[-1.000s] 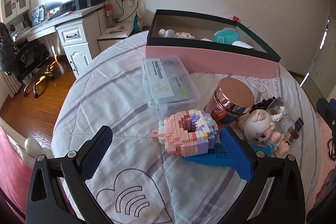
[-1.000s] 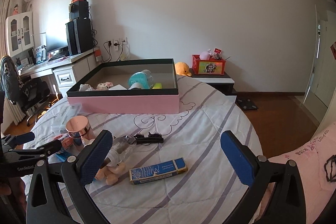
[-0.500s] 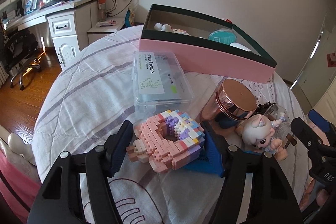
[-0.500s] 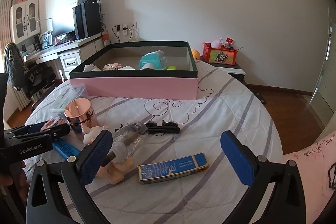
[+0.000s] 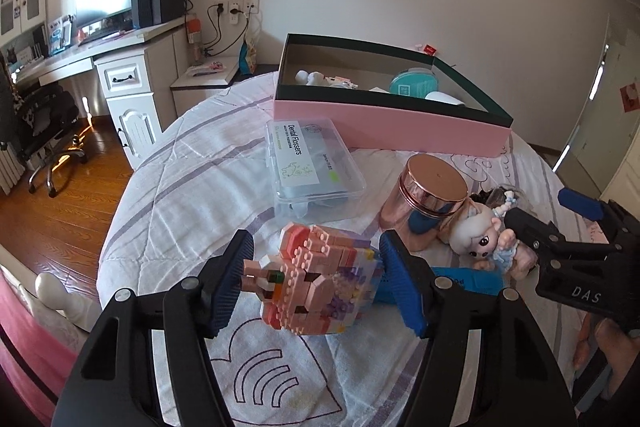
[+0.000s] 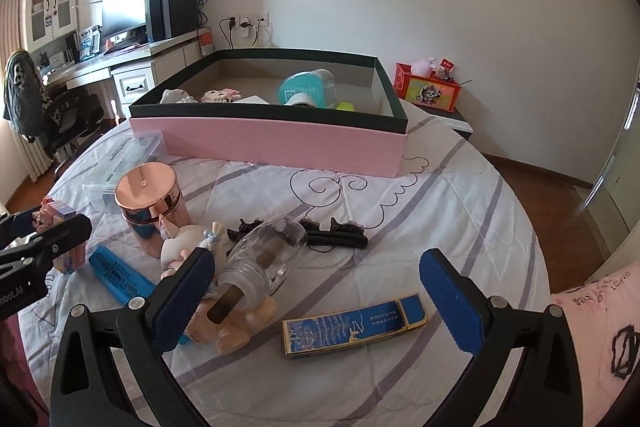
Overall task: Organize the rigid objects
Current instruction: 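Grasp the pink-and-purple block figure with the left tool while the right tool grasps the clear glass bottle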
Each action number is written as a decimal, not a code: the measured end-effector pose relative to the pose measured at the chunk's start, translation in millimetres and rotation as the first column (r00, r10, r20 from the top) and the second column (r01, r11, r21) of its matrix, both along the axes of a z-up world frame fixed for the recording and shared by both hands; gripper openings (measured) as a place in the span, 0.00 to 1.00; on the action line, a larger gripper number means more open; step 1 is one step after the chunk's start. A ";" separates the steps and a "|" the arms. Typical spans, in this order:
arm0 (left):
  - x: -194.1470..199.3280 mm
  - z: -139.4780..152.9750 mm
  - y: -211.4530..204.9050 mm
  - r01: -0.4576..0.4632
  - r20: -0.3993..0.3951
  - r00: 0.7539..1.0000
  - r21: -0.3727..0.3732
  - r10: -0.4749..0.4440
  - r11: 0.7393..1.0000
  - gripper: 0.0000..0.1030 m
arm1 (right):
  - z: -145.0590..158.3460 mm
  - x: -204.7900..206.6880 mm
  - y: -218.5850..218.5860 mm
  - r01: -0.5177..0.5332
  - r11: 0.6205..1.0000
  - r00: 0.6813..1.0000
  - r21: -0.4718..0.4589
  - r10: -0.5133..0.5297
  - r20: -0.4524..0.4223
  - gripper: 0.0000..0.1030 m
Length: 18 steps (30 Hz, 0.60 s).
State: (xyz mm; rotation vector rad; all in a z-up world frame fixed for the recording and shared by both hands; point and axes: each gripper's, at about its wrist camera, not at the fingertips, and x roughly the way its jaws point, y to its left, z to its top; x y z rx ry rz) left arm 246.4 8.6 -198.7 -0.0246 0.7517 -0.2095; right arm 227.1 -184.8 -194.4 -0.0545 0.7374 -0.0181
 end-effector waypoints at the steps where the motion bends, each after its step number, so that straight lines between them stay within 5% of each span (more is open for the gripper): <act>1: 1.6 -2.3 -0.1 -0.002 -0.010 1.000 0.003 0.002 1.000 0.65 | 0.8 3.4 -0.2 -0.006 1.000 1.000 0.009 0.006 -0.007 0.98; 6: 4.1 -6.5 4.6 -0.018 -0.017 1.000 -0.008 0.018 1.000 0.65 | 6.7 7.2 -9.0 0.001 1.000 1.000 -0.001 -0.001 -0.024 0.83; 10: 5.9 -10.8 5.1 -0.025 -0.027 0.999 -0.002 0.025 1.000 0.68 | 2.8 9.9 -21.5 0.004 1.000 0.999 0.013 -0.004 -0.054 0.59; 18: 5.3 -15.8 2.4 -0.016 -0.040 0.999 0.008 0.016 1.000 0.79 | 2.9 16.7 -21.4 -0.059 0.997 0.992 0.045 0.064 -0.105 0.58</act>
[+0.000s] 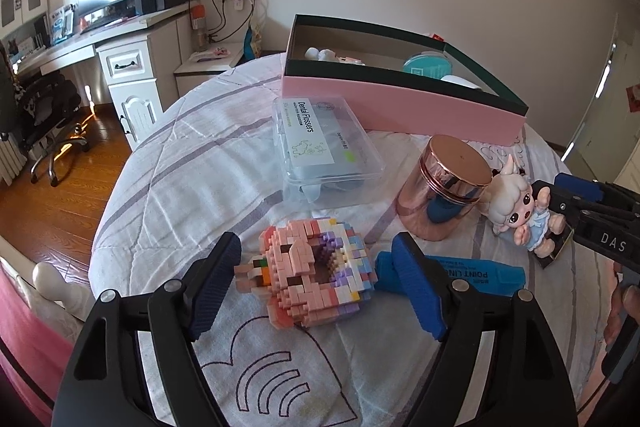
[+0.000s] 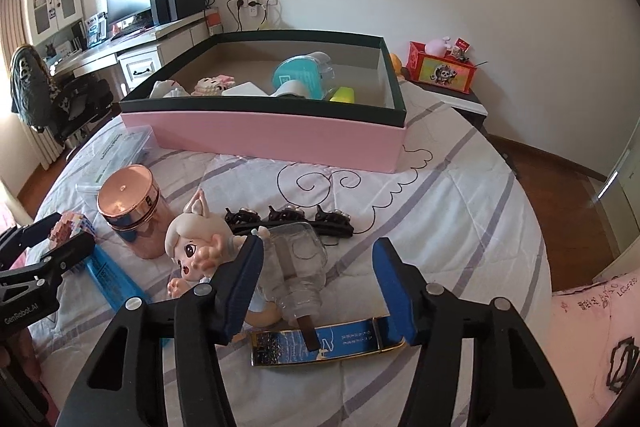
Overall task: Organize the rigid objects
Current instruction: 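Grasp the pink-and-purple block figure with the left tool while the right tool grasps the clear glass bottle, then carry the block figure and glass bottle into the pink box and open both tools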
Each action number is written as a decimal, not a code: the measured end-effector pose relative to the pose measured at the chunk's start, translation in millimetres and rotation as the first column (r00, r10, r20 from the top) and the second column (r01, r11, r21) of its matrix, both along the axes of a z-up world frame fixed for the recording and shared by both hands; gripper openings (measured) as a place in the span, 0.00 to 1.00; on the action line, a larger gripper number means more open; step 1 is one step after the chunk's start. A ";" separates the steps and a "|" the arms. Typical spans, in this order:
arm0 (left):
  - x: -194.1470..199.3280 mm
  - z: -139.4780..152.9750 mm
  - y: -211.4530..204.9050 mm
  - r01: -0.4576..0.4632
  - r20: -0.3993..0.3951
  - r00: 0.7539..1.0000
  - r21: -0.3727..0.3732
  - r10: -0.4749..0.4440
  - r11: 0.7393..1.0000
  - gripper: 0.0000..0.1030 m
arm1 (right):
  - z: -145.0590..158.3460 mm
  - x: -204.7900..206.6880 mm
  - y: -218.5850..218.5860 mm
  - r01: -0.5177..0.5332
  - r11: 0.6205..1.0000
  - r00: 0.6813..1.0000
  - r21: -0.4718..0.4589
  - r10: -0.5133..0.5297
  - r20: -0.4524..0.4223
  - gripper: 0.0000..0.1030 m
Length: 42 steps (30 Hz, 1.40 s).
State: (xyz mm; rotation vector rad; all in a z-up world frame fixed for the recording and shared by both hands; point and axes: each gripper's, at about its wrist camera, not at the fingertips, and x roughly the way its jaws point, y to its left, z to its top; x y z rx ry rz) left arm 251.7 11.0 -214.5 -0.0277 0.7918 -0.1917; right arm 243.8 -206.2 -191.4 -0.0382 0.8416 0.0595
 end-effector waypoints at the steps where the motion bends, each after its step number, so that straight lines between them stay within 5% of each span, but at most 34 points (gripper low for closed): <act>1: -0.2 -0.3 -0.3 0.000 0.000 1.000 0.003 0.000 1.000 0.81 | -2.4 1.0 0.5 -0.023 1.000 1.000 0.011 0.023 -0.020 0.58; 5: -0.3 0.0 0.9 -0.006 0.002 1.000 0.002 0.006 1.000 0.83 | -19.2 7.3 10.9 -0.072 0.997 0.995 -0.030 0.070 -0.068 0.58; 18: 3.6 -2.3 1.4 -0.004 -0.009 1.000 0.022 0.005 1.000 0.89 | -19.8 12.2 3.4 -0.104 0.994 0.994 0.043 0.105 -0.024 0.50; 20: 2.9 -2.1 0.6 0.007 -0.003 1.000 0.021 -0.007 1.000 0.84 | -19.1 7.7 2.8 -0.095 0.994 0.996 0.051 0.095 -0.002 0.50; 22: 3.7 -2.1 -1.2 0.015 0.007 1.000 0.020 -0.015 1.000 0.67 | -17.3 4.5 2.1 -0.085 0.995 0.996 0.059 0.085 0.019 0.50; 26: 3.2 -2.4 1.2 0.013 0.006 1.000 0.014 -0.013 1.000 0.66 | -9.7 -0.6 1.3 -0.076 0.995 0.996 0.070 0.072 0.056 0.50; 32: 3.9 -6.3 0.8 -0.027 -0.010 1.000 0.101 0.029 0.995 0.71 | -11.2 -0.4 0.0 -0.066 0.995 0.997 0.078 0.062 0.052 0.51; 36: -0.6 -2.6 1.5 -0.028 0.025 0.999 0.097 0.026 0.995 0.67 | -7.4 -4.9 -1.1 -0.057 0.995 0.995 0.081 0.050 0.081 0.51; 42: -23.7 34.1 1.3 -0.036 0.178 0.984 0.071 0.023 0.997 0.66 | 17.5 -26.9 1.1 -0.059 0.994 0.979 0.094 0.039 0.202 0.50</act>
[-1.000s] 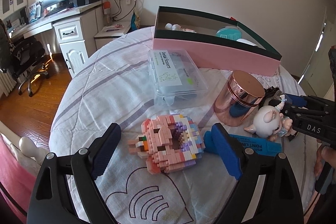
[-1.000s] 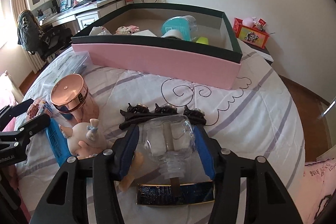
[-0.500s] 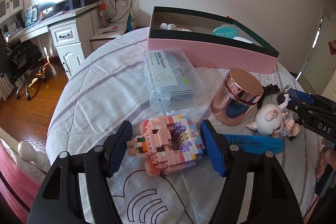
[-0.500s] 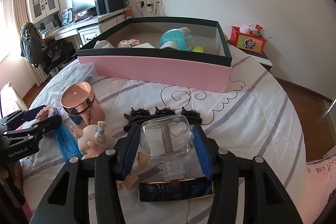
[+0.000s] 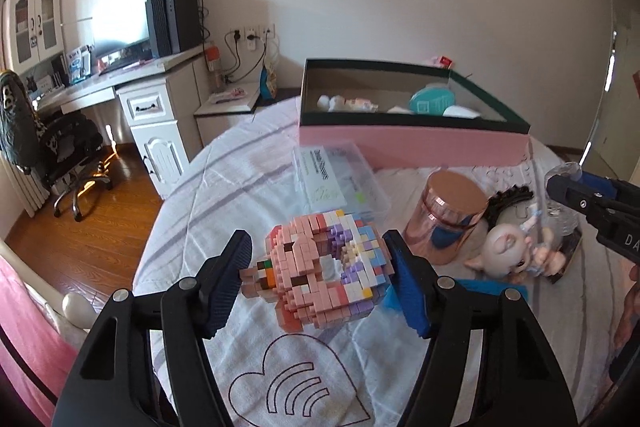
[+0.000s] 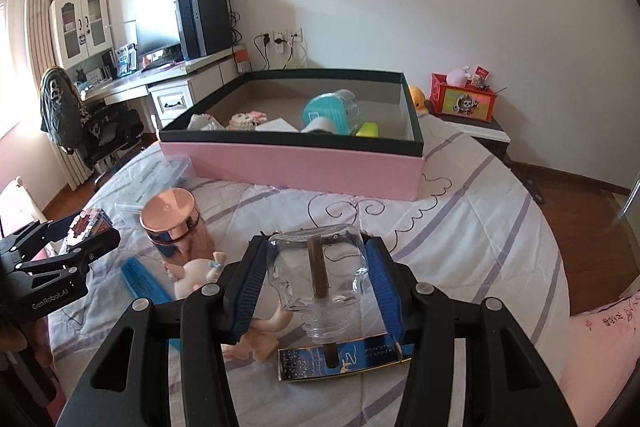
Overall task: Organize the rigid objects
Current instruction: 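Carry the block figure and glass bottle into the pink box and open both tools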
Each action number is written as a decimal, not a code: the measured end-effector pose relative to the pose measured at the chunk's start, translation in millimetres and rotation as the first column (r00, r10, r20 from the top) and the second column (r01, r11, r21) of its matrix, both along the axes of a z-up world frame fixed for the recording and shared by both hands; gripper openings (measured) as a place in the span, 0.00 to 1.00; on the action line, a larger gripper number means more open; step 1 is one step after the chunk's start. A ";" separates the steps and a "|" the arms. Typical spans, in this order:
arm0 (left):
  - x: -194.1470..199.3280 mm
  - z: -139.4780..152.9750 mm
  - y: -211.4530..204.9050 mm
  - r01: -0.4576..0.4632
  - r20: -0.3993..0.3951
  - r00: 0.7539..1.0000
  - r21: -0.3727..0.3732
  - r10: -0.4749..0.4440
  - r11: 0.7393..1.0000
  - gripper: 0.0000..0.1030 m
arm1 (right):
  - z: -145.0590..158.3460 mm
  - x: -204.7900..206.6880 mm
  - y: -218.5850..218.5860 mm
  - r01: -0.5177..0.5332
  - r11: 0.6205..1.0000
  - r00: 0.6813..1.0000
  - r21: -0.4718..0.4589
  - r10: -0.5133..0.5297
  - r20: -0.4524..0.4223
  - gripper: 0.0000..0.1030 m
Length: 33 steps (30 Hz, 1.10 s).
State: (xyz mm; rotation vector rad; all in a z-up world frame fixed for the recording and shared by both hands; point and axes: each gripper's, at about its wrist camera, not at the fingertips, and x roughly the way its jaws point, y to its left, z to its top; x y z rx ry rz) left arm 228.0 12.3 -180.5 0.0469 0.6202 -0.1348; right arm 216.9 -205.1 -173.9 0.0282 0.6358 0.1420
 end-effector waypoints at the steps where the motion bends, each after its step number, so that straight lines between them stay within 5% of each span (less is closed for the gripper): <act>1: -5.6 9.3 -0.7 -0.001 0.034 0.999 -0.008 0.002 1.000 0.67 | 8.4 -6.2 2.9 -0.002 1.000 0.999 -0.002 0.002 0.033 0.50; 6: -38.9 61.2 -7.1 -0.008 0.221 0.975 -0.030 0.015 1.000 0.67 | 50.8 -37.6 17.0 -0.010 1.000 0.980 -0.001 0.010 0.196 0.50; 13: -83.8 116.6 -18.5 -0.016 0.396 0.918 -0.039 0.030 0.999 0.67 | 107.2 -86.5 36.0 0.013 1.000 0.909 -0.022 -0.003 0.418 0.50; 21: -118.0 145.8 -23.2 -0.017 0.479 0.877 -0.044 0.036 0.999 0.67 | 131.0 -113.0 40.5 0.031 0.999 0.883 -0.027 -0.015 0.469 0.50; 33: -104.5 145.1 -31.0 -0.033 0.469 0.883 -0.026 0.041 0.999 0.67 | 128.5 -104.6 32.6 0.033 0.999 0.889 -0.021 -0.019 0.457 0.50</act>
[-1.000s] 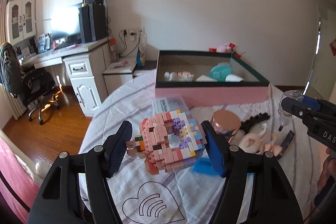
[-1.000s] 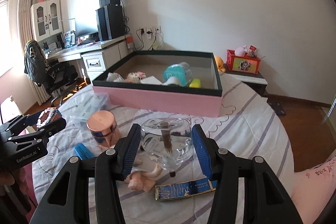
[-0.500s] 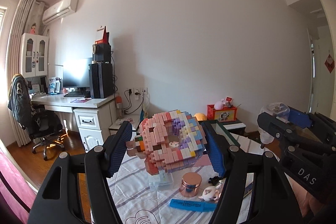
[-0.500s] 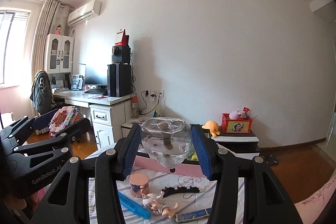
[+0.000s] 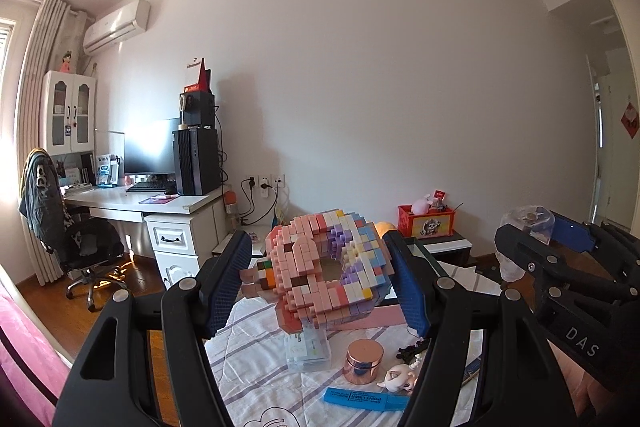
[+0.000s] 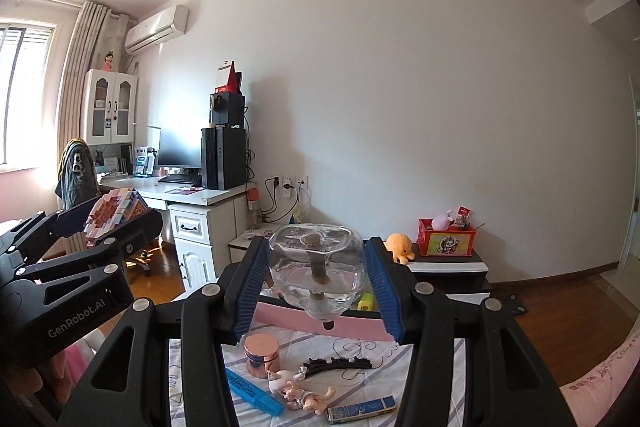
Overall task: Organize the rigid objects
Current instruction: 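Carry the block figure and glass bottle into the pink box and open both tools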
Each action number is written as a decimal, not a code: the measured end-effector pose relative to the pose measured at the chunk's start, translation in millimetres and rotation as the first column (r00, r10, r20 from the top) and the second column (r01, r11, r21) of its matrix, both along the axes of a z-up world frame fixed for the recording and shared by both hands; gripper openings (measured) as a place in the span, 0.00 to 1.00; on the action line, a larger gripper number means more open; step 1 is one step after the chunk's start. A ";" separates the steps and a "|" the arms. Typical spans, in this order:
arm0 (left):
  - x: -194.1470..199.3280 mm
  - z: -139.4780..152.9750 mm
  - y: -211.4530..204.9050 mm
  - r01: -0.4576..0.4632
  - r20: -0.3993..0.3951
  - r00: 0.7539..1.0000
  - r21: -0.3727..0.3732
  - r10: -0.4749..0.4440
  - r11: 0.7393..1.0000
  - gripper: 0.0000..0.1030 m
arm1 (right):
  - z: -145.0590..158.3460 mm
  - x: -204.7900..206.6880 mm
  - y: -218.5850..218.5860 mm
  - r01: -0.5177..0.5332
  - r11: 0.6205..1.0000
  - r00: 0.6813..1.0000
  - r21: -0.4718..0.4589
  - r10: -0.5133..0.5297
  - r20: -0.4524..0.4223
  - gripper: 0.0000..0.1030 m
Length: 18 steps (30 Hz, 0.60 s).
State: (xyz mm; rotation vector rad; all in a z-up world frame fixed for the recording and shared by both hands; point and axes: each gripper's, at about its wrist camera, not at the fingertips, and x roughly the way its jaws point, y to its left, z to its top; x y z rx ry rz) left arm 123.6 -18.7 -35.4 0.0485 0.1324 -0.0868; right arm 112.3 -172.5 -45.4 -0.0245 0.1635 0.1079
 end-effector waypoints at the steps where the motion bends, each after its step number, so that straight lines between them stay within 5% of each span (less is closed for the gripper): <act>1: 5.3 0.2 -1.4 0.000 -0.005 1.000 0.006 0.001 1.000 0.67 | -0.6 5.0 -1.8 -0.001 1.000 1.000 0.002 0.001 -0.004 0.50; 7: 52.7 -0.7 -13.7 0.011 -0.031 0.999 0.035 -0.010 0.999 0.67 | -1.7 49.4 -6.9 0.004 1.000 0.999 -0.014 -0.004 -0.033 0.50; 12: 129.4 -8.3 -24.6 0.056 -0.129 0.990 0.049 -0.050 0.997 0.67 | -8.0 110.3 -13.6 -0.016 1.000 0.995 -0.020 0.014 -0.095 0.50; 18: 243.8 -44.9 -29.3 0.119 -0.355 0.928 0.008 -0.109 0.993 0.67 | -33.3 203.9 -21.5 -0.050 0.999 0.966 -0.004 0.047 -0.254 0.50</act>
